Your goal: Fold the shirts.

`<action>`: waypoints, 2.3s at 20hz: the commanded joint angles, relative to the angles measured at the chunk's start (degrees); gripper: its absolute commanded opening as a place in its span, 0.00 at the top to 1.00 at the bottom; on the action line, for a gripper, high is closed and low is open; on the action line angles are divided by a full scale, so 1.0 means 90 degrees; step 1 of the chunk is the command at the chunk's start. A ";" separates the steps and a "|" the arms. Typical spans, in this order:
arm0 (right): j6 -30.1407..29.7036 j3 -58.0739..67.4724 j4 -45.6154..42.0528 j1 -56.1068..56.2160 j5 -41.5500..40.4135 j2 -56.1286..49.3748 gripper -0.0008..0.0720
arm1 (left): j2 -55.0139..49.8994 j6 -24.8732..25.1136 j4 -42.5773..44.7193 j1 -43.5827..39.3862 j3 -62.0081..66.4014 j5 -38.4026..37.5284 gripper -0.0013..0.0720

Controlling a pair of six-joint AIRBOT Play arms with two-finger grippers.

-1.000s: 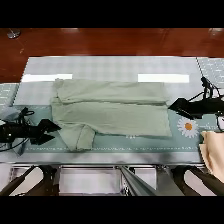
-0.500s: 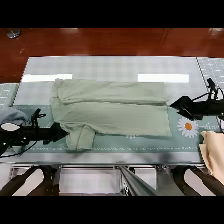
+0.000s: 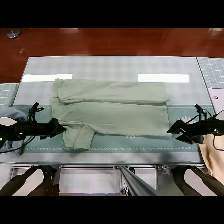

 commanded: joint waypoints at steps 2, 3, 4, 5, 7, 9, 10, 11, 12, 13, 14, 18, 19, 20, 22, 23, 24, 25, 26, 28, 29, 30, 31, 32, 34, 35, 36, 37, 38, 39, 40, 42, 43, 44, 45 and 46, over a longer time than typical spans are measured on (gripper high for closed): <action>-0.0126 -0.0204 0.0826 0.0510 -0.0748 -0.0415 0.14 | 0.0005 -0.0005 0.0002 -0.0005 0.0034 -0.0005 0.94; -0.0146 -0.0206 0.1066 0.0571 -0.1044 -0.0483 0.14 | 0.0005 -0.0005 0.0002 -0.0005 0.0034 -0.0005 0.94; -0.0148 -0.0204 0.1304 0.0607 -0.1265 -0.0529 0.15 | 0.0005 -0.0002 0.0002 -0.0005 0.0036 -0.0005 0.94; -0.0155 -0.0204 0.1535 0.0624 -0.1440 -0.0563 0.19 | 0.0005 0.0000 0.0005 -0.0005 0.0036 -0.0002 0.94; -0.0357 -0.0204 0.1843 0.0624 -0.1540 -0.0614 0.60 | 0.0005 0.0046 0.0005 -0.0005 0.0041 0.0000 0.94; -0.0716 -0.0180 0.1868 0.0624 -0.1489 -0.0614 0.93 | 0.0005 0.0092 0.0005 -0.0002 0.0073 0.0000 0.94; -0.0787 -0.0131 0.1860 0.0622 -0.1389 -0.0614 0.93 | 0.0005 0.0095 0.0007 0.0005 0.0134 -0.0007 0.94; -0.0903 -0.0024 0.1851 0.0617 -0.1260 -0.0614 0.93 | 0.0005 0.0095 0.0007 0.0015 0.0257 -0.0029 0.94; -0.0942 0.0119 0.1851 0.0617 -0.1134 -0.0614 0.93 | 0.0005 0.0092 0.0005 0.0036 0.0423 -0.0085 0.94; -0.0957 0.0308 0.1853 0.0617 -0.1027 -0.0614 0.93 | 0.0005 0.0092 0.0002 0.0073 0.0631 -0.0182 0.94; -0.0954 0.0515 0.1858 0.0617 -0.0957 -0.0614 0.93 | 0.0005 0.0092 0.0000 0.0114 0.0896 -0.0277 0.94; -0.0906 0.1423 0.1863 0.0624 -0.0852 -0.0750 0.93 | -0.0053 0.0068 -0.0075 0.0136 0.1863 -0.0143 0.94; -0.0903 0.1659 0.1877 0.0624 -0.0838 -0.0894 0.93 | -0.0151 0.0073 -0.0170 0.0114 0.2045 -0.0063 0.94; -0.0916 0.1914 0.1926 0.0624 -0.0874 -0.1078 0.93 | -0.0328 0.0068 -0.0243 0.0036 0.2237 0.0092 0.94; -0.0971 0.2421 0.1991 0.0624 -0.1059 -0.1528 0.93 | -0.0862 -0.0051 -0.0364 -0.0211 0.2696 0.0442 0.94; -0.0974 0.2674 0.2079 0.0624 -0.1107 -0.1773 0.93 | -0.1224 -0.0102 -0.0440 -0.0352 0.3016 0.0537 0.94; -0.0988 0.2946 0.2208 0.0627 -0.1083 -0.2052 0.93 | -0.1581 -0.0102 -0.0478 -0.0488 0.3366 0.0561 0.94; -0.1005 0.3181 0.2266 0.0673 -0.1073 -0.2297 0.93 | -0.2001 -0.0102 -0.0476 -0.0634 0.3781 0.0554 0.94; -0.1005 0.3424 0.2263 0.0748 -0.1071 -0.2560 0.93 | -0.2385 -0.0100 -0.0474 -0.0758 0.4158 0.0554 0.94; -0.0993 0.3895 0.2251 0.0884 -0.1132 -0.3062 0.93 | -0.3160 -0.0296 -0.0469 -0.0899 0.4886 0.0554 0.94; -0.0950 0.4148 0.2251 0.0937 -0.1178 -0.3300 0.93 | -0.3524 -0.0554 -0.0469 -0.0918 0.5226 0.0544 0.94; -0.0874 0.4403 0.2259 0.0947 -0.1229 -0.3531 0.93 | -0.3827 -0.0738 -0.0471 -0.0918 0.5508 0.0503 0.94; -0.0804 0.4687 0.2285 0.0945 -0.1231 -0.3772 0.93 | -0.4107 -0.0879 -0.0469 -0.0916 0.5795 0.0444 0.94; -0.0736 0.4952 0.2280 0.0942 -0.1219 -0.3988 0.93 | -0.4340 -0.0942 -0.0469 -0.0918 0.6050 0.0379 0.94; -0.0634 0.5372 0.2290 0.0947 -0.1217 -0.4350 0.93 | -0.4692 -0.0945 -0.0471 -0.0933 0.6453 0.0260 0.94; -0.0614 0.5523 0.2300 0.0947 -0.1217 -0.4498 0.93 | -0.4821 -0.1005 -0.0481 -0.0957 0.6589 0.0257 0.94; -0.0607 0.5656 0.2297 0.0945 -0.1241 -0.4629 0.93 | -0.4932 -0.1015 -0.0488 -0.0981 0.6742 0.0260 0.94; -0.0588 0.5773 0.2300 0.0947 -0.1243 -0.4745 0.93 | -0.5030 -0.1013 -0.0474 -0.0998 0.6875 0.0260 0.94; -0.0588 0.5897 0.2317 0.0947 -0.1234 -0.4867 0.93 | -0.5136 -0.1015 -0.0476 -0.1001 0.7006 0.0243 0.94; -0.0590 0.5979 0.2419 0.0947 -0.1246 -0.4964 0.93 | -0.5226 -0.1015 -0.0476 -0.1001 0.7096 0.0182 0.94; -0.0595 0.6045 0.2562 0.0947 -0.1251 -0.5054 0.93 | -0.5297 -0.1013 -0.0476 -0.1001 0.7125 0.0114 0.94; -0.0848 0.6071 0.2994 0.0947 -0.1243 -0.5180 0.85 | -0.5399 -0.1013 -0.0476 -0.1003 0.7121 -0.0078 0.83; -0.0877 0.6074 0.3133 0.0942 -0.1217 -0.5192 0.42 | -0.5408 -0.1010 -0.0478 -0.0996 0.7125 -0.0262 0.32; -0.0935 0.6125 0.3198 0.0920 -0.1120 -0.5183 0.13 | -0.5404 -0.0962 -0.0432 -0.0937 0.7213 -0.0619 0.03; -0.0962 0.6254 0.3186 0.0806 -0.0867 -0.5156 0.14 | -0.5404 -0.0862 -0.0338 -0.0818 0.7402 -0.1061 0.03; -0.0984 0.6392 0.3181 0.0612 -0.0522 -0.5102 0.14 | -0.5377 -0.0886 -0.0087 -0.0627 0.7643 -0.1588 0.03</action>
